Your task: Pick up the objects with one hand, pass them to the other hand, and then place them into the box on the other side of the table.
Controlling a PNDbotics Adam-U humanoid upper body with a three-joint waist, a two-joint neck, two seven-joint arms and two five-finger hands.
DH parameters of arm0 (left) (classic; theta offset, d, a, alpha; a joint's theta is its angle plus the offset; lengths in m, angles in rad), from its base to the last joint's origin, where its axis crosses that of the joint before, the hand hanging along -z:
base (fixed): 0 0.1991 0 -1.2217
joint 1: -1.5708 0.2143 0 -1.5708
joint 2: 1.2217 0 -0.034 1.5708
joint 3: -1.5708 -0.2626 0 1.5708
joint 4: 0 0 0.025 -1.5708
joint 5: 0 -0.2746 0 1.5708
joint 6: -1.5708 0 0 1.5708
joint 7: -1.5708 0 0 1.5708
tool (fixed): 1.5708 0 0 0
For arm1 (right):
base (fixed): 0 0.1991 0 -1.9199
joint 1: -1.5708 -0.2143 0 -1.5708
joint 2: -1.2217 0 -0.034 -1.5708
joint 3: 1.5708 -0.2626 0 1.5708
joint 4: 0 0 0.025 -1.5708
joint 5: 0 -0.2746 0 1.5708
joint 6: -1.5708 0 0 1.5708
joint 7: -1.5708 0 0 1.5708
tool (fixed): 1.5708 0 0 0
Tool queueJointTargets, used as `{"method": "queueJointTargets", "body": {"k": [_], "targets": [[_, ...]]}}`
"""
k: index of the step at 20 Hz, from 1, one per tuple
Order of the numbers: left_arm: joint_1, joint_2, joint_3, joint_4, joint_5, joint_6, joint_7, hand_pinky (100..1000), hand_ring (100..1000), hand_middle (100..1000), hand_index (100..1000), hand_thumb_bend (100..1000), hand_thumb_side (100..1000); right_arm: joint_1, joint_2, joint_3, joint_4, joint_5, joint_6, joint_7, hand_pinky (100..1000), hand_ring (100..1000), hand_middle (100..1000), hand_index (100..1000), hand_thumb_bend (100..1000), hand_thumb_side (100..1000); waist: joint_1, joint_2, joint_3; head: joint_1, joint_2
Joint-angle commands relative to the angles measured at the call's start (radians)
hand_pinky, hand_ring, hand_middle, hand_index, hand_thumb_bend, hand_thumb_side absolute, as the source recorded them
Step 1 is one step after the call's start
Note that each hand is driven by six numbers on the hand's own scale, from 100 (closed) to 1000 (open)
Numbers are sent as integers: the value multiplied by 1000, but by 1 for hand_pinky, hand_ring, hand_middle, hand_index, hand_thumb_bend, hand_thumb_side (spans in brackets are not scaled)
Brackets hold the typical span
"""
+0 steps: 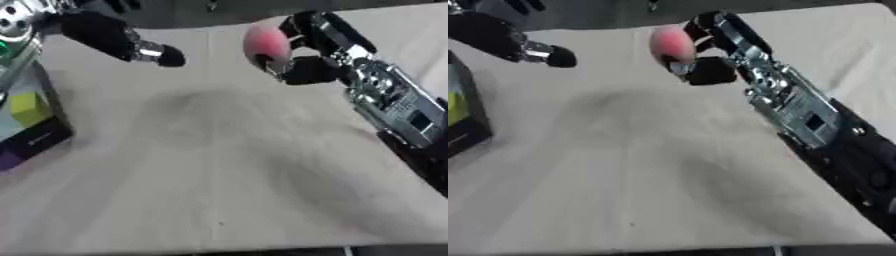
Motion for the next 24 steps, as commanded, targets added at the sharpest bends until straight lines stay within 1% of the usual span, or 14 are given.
{"method": "queueJointTargets", "body": {"k": [1,10,13,15,24], "targets": [[-27,3,-2,-5,3,3,-14,765,755,795,794,829,449,-22,-7,-3,-15,-6,-5,8,721,734,440,508,312,100,6,-33,1,6,5],[-47,-36,-32,7,-23,9,-24,780,768,809,822,858,381,-34,11,17,-18,-6,-10,23,721,734,439,507,315,100,5,-25,5,8,3],[-51,-48,-39,16,-37,9,-29,780,768,808,821,856,379,-39,17,23,-20,-4,-12,30,720,734,438,507,315,100,5,-21,5,7,2],[-53,-57,-40,22,-46,10,-27,778,767,806,817,843,397,-43,23,29,-20,-2,-14,35,719,733,437,506,317,100,6,-17,5,6,1],[-53,-97,-47,40,-69,1,-12,777,765,804,809,833,374,-54,37,51,-27,8,-19,54,706,723,426,496,329,100,7,-10,9,13,-1]]}}
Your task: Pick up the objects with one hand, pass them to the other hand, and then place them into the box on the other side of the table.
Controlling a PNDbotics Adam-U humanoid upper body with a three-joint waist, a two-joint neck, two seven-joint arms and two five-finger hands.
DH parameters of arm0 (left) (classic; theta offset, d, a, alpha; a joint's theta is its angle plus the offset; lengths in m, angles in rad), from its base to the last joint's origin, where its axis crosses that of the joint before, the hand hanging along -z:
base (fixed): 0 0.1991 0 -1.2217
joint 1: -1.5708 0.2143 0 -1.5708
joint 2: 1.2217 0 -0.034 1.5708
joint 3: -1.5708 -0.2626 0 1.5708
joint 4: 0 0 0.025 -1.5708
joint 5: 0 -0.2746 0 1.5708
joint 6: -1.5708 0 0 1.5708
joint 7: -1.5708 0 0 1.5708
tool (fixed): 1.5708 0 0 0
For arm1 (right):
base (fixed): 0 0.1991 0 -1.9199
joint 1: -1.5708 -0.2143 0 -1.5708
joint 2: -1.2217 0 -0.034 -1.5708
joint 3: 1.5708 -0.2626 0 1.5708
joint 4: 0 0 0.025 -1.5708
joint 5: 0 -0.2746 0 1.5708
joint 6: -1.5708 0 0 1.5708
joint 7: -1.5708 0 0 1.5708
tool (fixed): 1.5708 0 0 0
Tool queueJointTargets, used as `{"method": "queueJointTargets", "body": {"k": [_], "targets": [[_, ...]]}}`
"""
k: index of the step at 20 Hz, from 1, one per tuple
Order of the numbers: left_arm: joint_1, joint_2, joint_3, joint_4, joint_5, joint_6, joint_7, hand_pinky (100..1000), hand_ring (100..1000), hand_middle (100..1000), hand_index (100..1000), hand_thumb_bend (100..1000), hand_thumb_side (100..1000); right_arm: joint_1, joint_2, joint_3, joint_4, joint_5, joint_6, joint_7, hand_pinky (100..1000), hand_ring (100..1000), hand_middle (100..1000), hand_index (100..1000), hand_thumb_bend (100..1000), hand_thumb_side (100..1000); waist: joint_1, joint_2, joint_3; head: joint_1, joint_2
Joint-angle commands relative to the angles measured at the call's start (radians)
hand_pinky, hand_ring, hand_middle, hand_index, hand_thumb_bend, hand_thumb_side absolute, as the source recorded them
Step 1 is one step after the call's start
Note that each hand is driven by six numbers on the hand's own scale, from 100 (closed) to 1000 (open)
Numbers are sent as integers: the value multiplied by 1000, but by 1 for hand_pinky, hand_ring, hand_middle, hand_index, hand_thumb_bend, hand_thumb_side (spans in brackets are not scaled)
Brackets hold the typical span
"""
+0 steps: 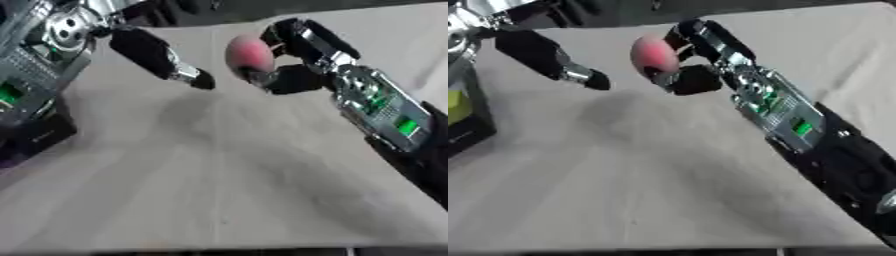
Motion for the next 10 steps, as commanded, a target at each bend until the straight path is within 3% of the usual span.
{"method": "queueJointTargets", "body": {"k": [1,10], "targets": [[-22,-7,4,-4,-10,-3,6,777,766,805,809,831,373,-22,-4,-1,-24,6,-1,8,706,723,426,496,329,100,8,-10,3,8,-4],[-26,-35,-10,-11,-27,-19,6,780,769,808,803,797,343,-28,-3,17,-47,25,-14,48,709,724,428,498,332,100,7,-5,4,11,-6]]}}
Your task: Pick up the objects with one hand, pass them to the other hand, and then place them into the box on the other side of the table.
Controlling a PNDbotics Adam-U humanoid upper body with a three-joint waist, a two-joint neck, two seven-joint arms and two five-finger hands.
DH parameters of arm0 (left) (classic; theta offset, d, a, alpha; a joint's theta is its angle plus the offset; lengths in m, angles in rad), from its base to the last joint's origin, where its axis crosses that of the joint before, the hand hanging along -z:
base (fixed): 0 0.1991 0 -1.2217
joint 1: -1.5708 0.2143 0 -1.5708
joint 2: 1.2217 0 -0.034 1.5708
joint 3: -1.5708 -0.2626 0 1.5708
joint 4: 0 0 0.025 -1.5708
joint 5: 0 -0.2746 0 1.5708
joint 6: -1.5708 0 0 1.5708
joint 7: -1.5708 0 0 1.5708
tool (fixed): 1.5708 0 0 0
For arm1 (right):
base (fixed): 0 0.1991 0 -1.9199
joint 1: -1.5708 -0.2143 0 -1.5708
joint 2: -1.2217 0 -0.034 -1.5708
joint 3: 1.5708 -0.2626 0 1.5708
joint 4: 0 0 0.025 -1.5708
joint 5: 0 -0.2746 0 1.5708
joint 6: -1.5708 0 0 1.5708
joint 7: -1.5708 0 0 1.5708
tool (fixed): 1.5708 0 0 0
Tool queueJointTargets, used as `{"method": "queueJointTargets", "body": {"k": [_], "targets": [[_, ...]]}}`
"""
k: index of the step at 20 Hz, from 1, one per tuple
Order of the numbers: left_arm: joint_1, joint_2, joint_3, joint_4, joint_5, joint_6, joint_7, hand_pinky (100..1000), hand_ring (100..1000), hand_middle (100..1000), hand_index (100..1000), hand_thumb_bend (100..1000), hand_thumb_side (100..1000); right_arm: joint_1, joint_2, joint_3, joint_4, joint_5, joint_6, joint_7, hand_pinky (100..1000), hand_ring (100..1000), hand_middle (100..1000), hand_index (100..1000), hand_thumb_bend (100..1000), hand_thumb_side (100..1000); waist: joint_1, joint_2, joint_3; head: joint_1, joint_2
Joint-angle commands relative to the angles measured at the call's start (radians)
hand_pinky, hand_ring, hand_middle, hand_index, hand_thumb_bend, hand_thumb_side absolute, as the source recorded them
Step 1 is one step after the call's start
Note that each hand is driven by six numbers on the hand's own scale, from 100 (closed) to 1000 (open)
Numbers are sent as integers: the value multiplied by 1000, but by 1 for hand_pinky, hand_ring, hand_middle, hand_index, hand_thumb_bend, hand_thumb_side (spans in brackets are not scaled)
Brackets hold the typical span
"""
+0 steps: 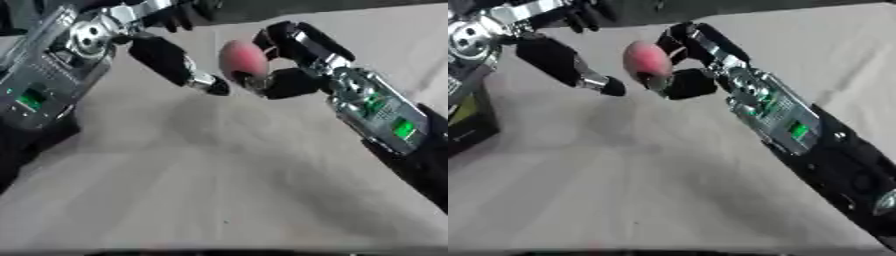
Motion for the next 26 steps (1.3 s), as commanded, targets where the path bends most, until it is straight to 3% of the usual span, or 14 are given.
{"method": "queueJointTargets", "body": {"k": [1,12,26], "targets": [[-26,1,6,-10,-10,-8,1,780,769,808,802,795,341,-19,-11,-2,-31,20,-10,23,709,724,427,497,333,100,7,-5,1,3,-6],[-27,-22,-2,10,-39,-25,1,782,770,804,783,726,291,-24,-9,6,-57,24,-10,50,707,723,427,497,334,100,6,-1,2,5,-7],[-21,-28,-8,31,-46,-43,5,775,760,755,663,443,160,-20,-4,11,-61,42,-4,66,706,722,425,495,338,100,8,5,-2,6,-8]]}}
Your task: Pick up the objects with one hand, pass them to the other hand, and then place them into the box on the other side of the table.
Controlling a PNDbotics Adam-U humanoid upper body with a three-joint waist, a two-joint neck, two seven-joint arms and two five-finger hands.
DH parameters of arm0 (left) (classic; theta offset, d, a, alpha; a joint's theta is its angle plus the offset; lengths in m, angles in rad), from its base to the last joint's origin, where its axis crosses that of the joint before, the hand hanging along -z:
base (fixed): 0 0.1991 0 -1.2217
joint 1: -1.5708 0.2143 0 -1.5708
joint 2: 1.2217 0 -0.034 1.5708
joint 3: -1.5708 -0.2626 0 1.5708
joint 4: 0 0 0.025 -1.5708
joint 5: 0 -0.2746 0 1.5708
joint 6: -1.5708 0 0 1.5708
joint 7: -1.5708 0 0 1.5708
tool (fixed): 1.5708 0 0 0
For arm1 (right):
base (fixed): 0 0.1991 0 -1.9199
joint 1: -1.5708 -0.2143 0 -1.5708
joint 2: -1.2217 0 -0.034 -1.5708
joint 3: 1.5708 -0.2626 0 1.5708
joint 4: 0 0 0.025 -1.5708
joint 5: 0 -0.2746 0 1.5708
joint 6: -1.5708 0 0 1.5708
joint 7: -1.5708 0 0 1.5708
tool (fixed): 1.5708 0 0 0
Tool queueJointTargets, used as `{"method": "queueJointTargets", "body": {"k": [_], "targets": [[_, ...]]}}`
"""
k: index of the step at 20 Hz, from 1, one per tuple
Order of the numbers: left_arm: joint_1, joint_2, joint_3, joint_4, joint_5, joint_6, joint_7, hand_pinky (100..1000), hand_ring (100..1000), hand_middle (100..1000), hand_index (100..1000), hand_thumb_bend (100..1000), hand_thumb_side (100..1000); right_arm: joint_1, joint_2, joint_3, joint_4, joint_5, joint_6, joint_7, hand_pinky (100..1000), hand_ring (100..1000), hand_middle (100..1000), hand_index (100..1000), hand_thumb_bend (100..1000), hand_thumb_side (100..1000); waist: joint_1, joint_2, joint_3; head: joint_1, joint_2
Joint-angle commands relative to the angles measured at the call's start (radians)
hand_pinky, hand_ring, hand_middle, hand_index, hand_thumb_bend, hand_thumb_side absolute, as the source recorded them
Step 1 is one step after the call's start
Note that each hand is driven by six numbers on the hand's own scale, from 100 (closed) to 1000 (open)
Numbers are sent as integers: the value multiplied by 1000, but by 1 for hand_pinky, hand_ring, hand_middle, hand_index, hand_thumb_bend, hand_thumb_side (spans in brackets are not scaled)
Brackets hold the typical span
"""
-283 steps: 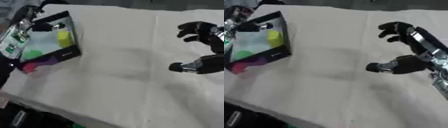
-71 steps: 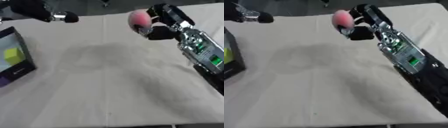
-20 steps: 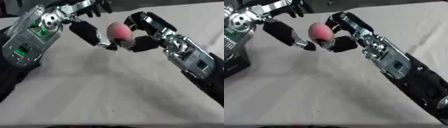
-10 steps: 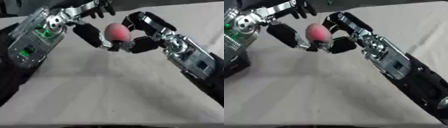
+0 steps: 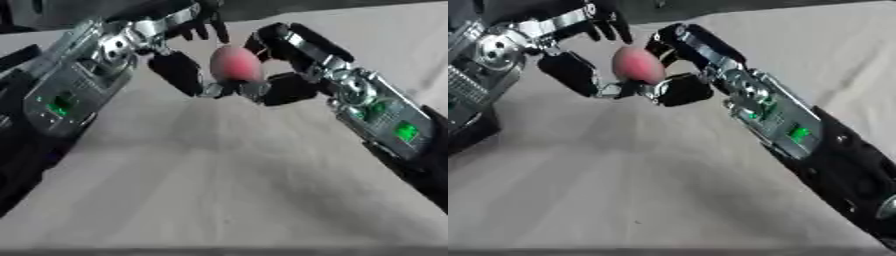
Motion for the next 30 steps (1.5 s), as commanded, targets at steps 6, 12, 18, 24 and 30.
{"method": "queueJointTargets", "body": {"k": [6,12,18,24,30], "targets": [[-22,9,1,-9,9,-18,-8,769,739,716,616,429,100,-11,-1,5,-16,14,-2,15,705,720,424,494,340,100,8,0,-3,3,-6],[-24,6,2,-24,30,-39,-4,759,714,694,598,408,100,-9,1,7,-11,20,1,27,703,716,424,494,342,100,7,2,-5,4,-8],[-21,1,0,-20,88,-49,42,701,625,613,549,552,100,-8,4,7,-3,24,6,36,702,718,431,504,357,100,7,5,-6,5,-9],[-23,-9,-6,-2,150,-24,51,648,581,541,432,475,100,-8,7,7,-1,29,8,43,703,722,438,515,383,100,7,6,-6,7,-9],[-23,-15,-7,8,181,6,73,603,523,493,357,485,100,-9,9,4,0,20,10,44,705,735,457,543,486,100,8,6,-7,8,-10]]}}
